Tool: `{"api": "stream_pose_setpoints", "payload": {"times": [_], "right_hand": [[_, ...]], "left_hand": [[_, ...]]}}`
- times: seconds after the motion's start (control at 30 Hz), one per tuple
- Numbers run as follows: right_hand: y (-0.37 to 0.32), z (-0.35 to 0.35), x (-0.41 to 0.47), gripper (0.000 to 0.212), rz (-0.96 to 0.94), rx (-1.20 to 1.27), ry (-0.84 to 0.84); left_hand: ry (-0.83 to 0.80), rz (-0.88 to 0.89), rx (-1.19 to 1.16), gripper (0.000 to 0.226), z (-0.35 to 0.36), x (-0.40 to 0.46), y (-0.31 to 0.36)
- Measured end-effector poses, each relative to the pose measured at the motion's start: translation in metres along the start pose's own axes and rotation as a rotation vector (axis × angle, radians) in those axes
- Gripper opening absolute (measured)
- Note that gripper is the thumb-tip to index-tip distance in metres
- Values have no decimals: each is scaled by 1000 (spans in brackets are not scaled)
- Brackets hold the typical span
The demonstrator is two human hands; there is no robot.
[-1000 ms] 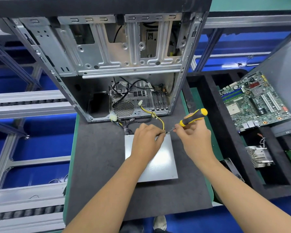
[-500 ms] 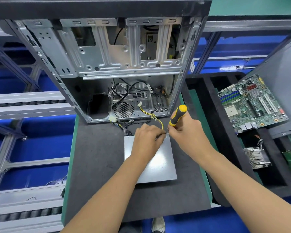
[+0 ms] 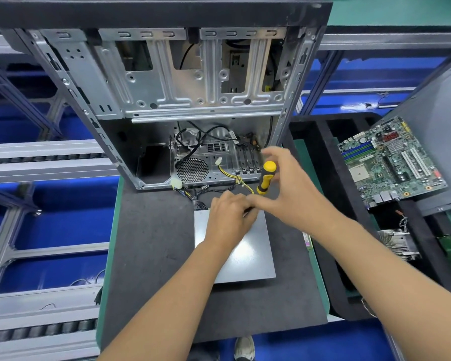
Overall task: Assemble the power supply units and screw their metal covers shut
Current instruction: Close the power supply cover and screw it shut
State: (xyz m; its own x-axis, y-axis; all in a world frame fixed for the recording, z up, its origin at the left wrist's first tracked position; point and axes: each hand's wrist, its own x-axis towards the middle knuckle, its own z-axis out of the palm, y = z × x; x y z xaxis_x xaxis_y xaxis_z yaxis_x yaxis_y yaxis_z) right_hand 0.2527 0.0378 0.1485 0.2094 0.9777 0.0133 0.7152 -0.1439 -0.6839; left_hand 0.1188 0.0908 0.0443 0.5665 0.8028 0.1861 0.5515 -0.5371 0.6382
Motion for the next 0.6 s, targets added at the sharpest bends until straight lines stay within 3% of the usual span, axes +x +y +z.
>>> {"api": "stream_pose_setpoints", "payload": {"times": [0.03,0.1,0.2,0.3,0.4,0.5,0.6], "right_hand": [[-4,-9,1,67,-77,-33,-18],[-11,-25,6,47,-192,-201,-72],[-22,-37,15,16,-85,-435,-206],[-30,-36,23,28,21,-704,-232],[-35,-36,27,38,4,-954,-177],[-38,-39,29,43,47,-952,-252],[-46,-37,27,16,86,-668,-376]], "left_hand": [[-1,7,-1,12,0,0,0],[5,16,-3,12,0,0,0],[36,14,-17,6,3,0,0],[50,9,-17,6,4,-1,1],[24,-15,-74,20,2,1,3],[73,-31,-343,45,-7,6,18],[137,-21,-453,36,-14,16,36]]}}
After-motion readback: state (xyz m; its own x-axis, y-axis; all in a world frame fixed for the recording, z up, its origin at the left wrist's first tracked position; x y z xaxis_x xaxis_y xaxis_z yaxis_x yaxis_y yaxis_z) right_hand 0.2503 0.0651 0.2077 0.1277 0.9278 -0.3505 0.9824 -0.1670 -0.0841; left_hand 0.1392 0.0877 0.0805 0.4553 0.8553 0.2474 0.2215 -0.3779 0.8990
